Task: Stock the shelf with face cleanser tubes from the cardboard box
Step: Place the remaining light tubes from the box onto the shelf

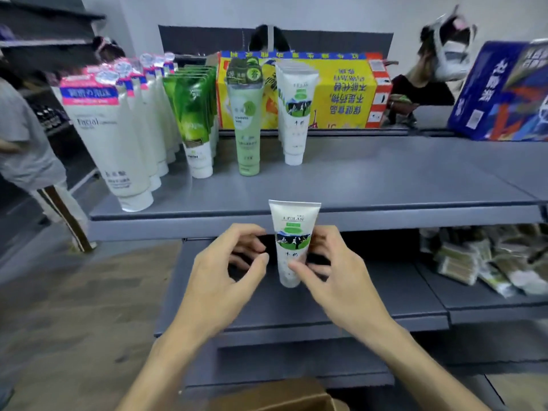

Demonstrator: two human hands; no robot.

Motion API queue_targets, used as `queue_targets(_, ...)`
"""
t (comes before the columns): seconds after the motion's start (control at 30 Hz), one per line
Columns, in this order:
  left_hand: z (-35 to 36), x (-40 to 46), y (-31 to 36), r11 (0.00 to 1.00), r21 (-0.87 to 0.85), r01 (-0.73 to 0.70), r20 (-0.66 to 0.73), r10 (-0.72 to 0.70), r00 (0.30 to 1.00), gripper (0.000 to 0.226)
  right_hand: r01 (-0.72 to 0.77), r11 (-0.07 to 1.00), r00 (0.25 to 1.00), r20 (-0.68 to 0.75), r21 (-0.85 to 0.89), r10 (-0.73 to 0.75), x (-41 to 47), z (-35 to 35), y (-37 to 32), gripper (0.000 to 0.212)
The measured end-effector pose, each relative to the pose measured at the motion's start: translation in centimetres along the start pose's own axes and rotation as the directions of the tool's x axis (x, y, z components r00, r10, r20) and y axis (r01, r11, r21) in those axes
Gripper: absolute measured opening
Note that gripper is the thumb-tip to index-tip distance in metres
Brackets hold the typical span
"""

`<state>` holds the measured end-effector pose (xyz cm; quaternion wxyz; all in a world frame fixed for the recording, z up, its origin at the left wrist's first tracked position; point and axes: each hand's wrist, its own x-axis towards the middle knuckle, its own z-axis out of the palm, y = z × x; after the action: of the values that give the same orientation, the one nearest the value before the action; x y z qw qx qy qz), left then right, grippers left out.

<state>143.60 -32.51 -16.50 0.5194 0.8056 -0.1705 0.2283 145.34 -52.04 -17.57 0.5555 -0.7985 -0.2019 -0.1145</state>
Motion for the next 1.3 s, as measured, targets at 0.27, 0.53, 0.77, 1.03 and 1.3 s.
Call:
queue_targets(0.27, -1.8, 4.8, 3.9, 0.987, 0.038, -0.156, -0.049, 0.158, 0.986, 0.024, 0.1, 0.995, 0.992, 0.081, 0.0, -0.1, 2.8, -3.2, -3.5, 0.04)
queue_targets(0.53, -1.8, 7.9, 6.2, 0.977, 0.044, -0.21, -0.077, 0.213, 0.974, 0.025, 0.137, 0.991, 0.99, 0.015, -0.008, -0.137, 8.7, -5.6, -6.3, 0.038)
queue_targets(0.77, -0.8, 9.9, 5.8, 0.989, 0.009, -0.147, -0.075, 0.147, 0.986, 0.024, 0.047, 0.997, 0.999, 0.013, -0.066, -0.046, 13.3, -6.1, -4.7, 0.039)
queue_targets(1.03, 0.0, 11.4, 4.5, 0.994, 0.032, -0.103, -0.062, 0.105, 0.993, 0.023, 0.054, 0.995, 0.999, 0.003, -0.087, -0.054, 15.3, -6.2, -2.9, 0.036)
queue_targets(1.3, 1.2, 13.0, 4.2, 0.994, 0.052, -0.093, -0.087, 0.098, 0.991, 0.022, 0.077, 0.99, 0.996, -0.042, -0.12, -0.083, 16.8, -5.9, -2.4, 0.038)
